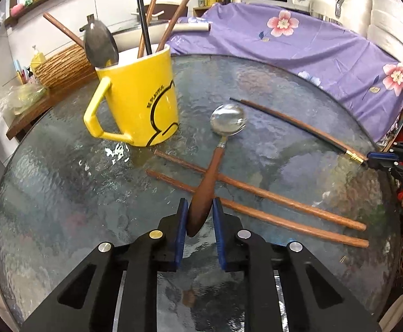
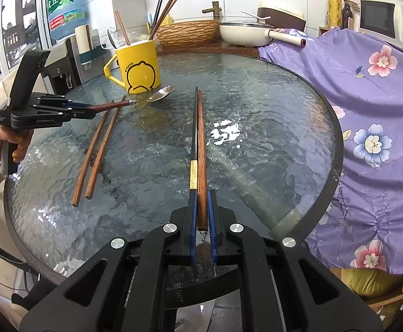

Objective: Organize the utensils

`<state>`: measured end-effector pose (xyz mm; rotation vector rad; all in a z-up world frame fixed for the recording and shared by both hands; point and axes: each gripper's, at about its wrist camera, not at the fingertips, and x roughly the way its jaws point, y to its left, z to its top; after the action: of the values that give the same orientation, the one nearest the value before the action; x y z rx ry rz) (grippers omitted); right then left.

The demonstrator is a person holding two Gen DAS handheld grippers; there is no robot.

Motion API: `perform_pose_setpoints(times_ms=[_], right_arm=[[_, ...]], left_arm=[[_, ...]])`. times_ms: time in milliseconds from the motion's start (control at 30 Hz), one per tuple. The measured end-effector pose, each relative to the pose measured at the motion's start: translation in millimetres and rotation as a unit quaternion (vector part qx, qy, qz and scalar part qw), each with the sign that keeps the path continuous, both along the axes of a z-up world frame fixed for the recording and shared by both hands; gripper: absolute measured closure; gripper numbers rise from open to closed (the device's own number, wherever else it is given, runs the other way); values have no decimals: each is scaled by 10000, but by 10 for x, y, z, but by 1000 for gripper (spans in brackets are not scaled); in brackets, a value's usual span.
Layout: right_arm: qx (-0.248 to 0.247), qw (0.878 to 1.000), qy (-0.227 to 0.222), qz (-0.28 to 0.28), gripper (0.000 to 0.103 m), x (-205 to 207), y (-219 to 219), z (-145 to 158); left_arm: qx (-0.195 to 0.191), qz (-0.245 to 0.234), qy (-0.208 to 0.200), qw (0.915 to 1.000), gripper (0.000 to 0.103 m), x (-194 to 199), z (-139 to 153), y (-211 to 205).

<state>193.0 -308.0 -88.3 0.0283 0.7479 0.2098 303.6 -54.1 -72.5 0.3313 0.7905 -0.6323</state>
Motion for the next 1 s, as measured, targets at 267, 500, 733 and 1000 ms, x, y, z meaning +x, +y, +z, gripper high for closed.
perform_pose_setpoints(times_ms=[267, 500, 733, 1000], right_arm=[[-54, 9994, -327, -41, 95, -42, -6, 243], [-236, 9966, -789, 59, 95, -32, 33, 651], [-470, 9902, -1290, 259, 95, 84, 80, 1183], [-455, 9877, -1443, 406, 95, 469, 99, 1736]], left_arm=[[-416, 120, -440, 9981, 88, -163, 348, 18], [-622, 55, -849, 9944, 88, -245, 682, -22], [-799, 156, -927, 9924, 88, -174, 865, -36], [-849, 160, -952, 9917, 88, -90, 1058, -71]])
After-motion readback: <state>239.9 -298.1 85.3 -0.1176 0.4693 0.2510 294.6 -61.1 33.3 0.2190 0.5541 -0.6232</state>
